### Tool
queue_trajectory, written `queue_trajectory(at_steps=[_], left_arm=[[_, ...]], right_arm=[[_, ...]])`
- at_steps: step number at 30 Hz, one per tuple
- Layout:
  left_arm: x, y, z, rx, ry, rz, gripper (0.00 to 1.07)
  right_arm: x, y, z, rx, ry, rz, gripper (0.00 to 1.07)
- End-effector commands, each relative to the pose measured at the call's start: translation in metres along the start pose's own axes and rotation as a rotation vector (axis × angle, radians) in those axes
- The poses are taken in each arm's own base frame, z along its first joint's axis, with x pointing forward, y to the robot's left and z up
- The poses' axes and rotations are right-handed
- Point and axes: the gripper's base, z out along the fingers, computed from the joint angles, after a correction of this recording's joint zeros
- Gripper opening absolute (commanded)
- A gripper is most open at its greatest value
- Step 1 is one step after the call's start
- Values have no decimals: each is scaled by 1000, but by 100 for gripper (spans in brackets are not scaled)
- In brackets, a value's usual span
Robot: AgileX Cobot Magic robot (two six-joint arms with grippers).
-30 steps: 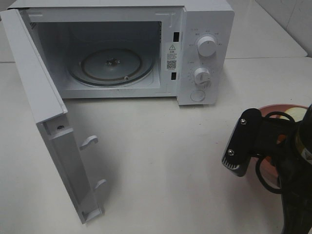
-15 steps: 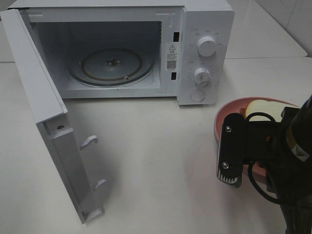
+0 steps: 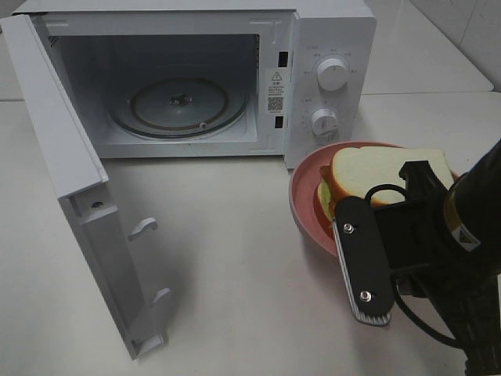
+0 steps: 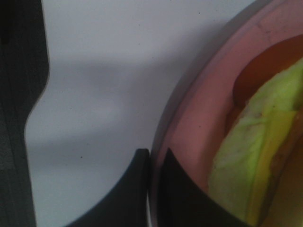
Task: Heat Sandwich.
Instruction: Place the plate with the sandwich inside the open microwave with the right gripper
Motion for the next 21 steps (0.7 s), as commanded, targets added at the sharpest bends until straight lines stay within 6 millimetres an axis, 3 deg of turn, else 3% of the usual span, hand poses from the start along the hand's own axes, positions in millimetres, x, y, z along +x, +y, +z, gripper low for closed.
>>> queue_trajectory(at_steps=[1,13,21], left_arm=[[1,-1,-3,2,-33,0,99],[1,-1,-3,2,-33,0,99],[1,-1,-3,2,-33,0,99]], right_arm=[[-3,-2,-1,37,-28,-141,1],[-7,-5,-1,82,-71,-345,1],[-11,-5,-2,91,-110,-320,1]])
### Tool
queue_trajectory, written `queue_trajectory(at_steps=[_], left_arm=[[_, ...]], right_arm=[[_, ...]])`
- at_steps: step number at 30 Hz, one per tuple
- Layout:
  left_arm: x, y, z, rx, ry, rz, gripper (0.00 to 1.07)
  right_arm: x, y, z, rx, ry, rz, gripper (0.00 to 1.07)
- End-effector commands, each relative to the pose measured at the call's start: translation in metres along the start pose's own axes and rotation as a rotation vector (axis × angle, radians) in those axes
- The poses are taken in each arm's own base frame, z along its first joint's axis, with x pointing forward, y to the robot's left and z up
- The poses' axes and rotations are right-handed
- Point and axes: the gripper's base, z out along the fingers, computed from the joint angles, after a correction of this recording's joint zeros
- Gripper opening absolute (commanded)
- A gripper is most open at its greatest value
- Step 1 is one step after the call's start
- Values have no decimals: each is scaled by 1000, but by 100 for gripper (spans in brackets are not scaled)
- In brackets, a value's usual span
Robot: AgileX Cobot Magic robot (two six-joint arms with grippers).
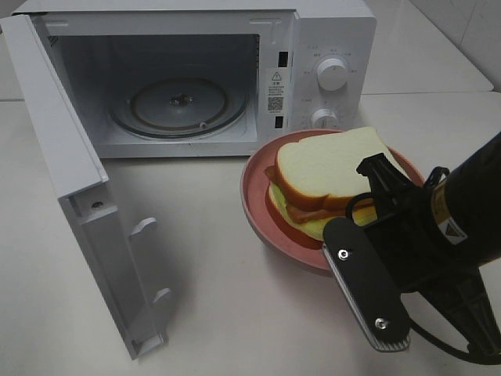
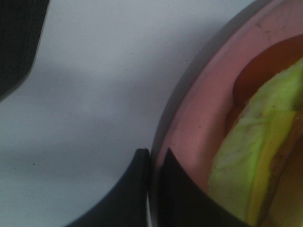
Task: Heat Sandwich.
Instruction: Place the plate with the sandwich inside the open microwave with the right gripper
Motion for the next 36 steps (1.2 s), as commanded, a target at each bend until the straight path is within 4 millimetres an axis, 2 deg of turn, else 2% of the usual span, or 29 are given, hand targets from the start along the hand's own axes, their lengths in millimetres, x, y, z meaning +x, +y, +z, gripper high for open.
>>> queue_trajectory(at_steps=[1,6,17,27,31,36], left_arm=[[1,-1,-3,2,-33,0,99],[1,-1,-3,2,-33,0,99],[1,-1,-3,2,-33,0,99],[1,-1,-3,2,-33,0,99],[1,-1,-3,2,-33,0,99],[1,-1,-3,2,-33,0,99]], right_arm=[[-2,-1,-1,21,-20,-38,0],[-3,-1,-1,21,-25,-193,0],[-6,-2,4,11,-53,-332,0],[-10,-6,10,37,-71,-361,0],[1,-10,13,27,-90,-304,0],[3,-15,11,21,-153,-279,0]])
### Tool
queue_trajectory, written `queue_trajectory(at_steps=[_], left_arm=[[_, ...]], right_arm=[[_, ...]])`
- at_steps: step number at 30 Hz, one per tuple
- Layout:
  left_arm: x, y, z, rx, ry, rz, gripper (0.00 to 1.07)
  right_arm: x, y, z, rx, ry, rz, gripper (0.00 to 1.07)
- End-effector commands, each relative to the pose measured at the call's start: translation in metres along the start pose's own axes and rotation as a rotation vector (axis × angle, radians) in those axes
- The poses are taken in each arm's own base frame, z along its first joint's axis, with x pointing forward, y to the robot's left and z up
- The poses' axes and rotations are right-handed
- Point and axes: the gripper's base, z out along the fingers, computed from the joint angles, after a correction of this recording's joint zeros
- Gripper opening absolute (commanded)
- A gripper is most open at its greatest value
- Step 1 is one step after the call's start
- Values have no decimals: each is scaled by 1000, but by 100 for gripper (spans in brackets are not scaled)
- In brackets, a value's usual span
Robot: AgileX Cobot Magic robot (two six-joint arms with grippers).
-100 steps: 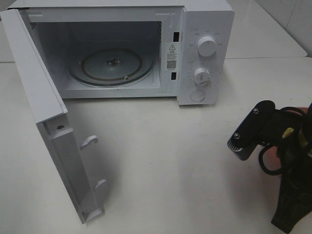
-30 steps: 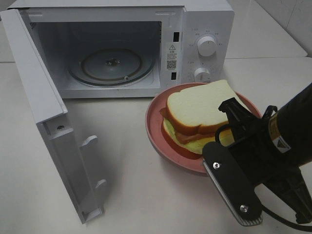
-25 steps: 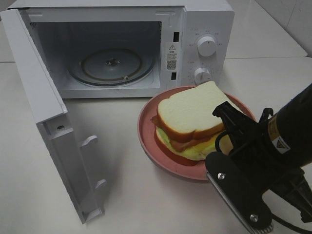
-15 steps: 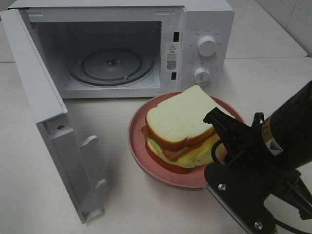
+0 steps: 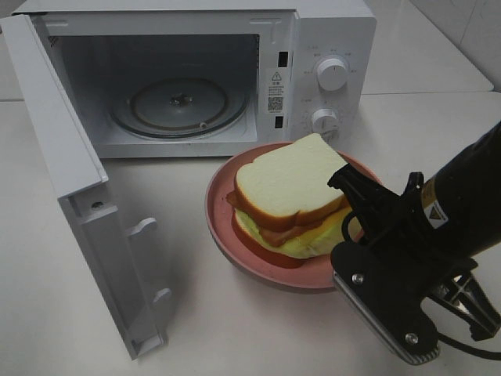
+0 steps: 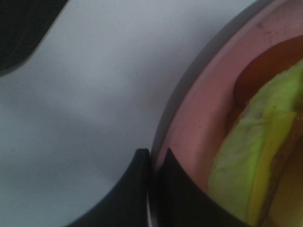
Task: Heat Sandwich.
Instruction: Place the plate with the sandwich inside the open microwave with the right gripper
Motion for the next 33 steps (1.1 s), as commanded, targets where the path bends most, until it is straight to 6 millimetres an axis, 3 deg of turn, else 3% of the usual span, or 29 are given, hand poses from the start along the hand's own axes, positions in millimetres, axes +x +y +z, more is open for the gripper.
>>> queue_trajectory(at_steps=[1,8,33], left_arm=[[1,-1,-3,2,-33,0,99],[1,-1,-3,2,-33,0,99],[1,-1,-3,2,-33,0,99]], right_arm=[[2,-11,-6,48,-50,21,0],[9,-25,-13,52,-78,40,0],[4,-97,13,-26,-150,25,0]])
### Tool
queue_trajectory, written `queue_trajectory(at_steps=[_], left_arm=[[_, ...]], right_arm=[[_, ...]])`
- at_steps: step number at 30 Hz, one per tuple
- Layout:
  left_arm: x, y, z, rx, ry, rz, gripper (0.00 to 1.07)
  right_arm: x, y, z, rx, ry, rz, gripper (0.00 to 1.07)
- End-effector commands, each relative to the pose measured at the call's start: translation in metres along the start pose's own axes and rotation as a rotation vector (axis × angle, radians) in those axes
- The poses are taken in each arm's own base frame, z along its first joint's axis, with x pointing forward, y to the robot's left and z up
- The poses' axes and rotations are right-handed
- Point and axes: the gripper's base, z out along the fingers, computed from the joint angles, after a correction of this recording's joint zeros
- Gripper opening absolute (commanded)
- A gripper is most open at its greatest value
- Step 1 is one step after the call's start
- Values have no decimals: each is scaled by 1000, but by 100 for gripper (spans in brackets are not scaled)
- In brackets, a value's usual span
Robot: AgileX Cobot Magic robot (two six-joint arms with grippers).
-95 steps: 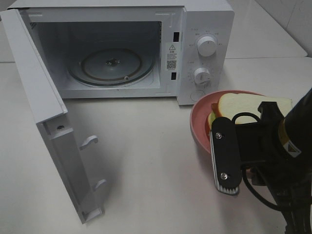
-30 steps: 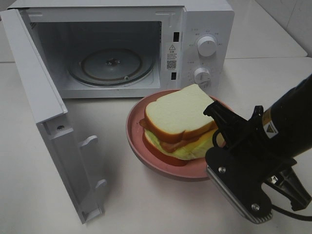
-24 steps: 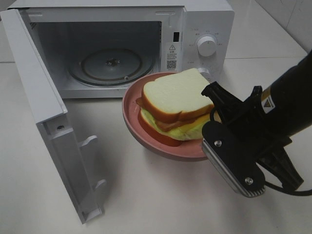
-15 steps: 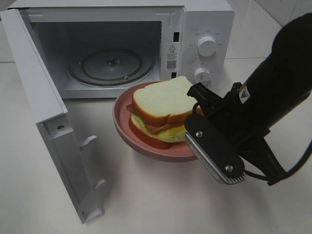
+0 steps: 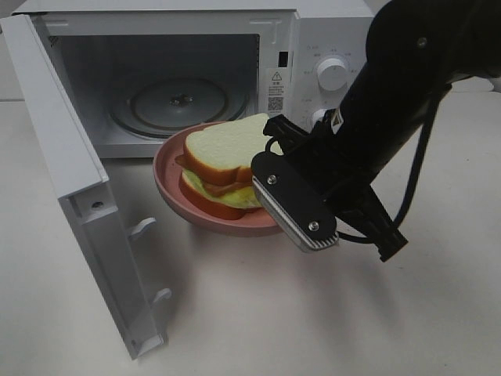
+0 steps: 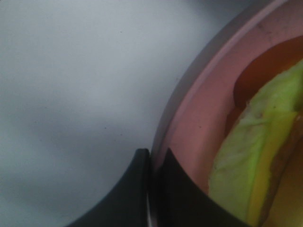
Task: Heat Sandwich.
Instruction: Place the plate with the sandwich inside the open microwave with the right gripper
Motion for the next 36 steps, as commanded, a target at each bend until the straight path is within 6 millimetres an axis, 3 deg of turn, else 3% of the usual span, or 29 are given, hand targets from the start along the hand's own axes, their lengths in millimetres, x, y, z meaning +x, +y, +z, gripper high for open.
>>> queue_trajectory(at_steps=[1,18,36], left_arm=[[1,-1,-3,2,-33,-1,99],[1,-1,-3,2,-33,-1,99],[1,-1,-3,2,-33,-1,99]], right_arm=[[1,-11,-2,15,-5,-1,0],[2,-45,13,-9,-10,10,0],[8,-96,26,-34,41,82,0]])
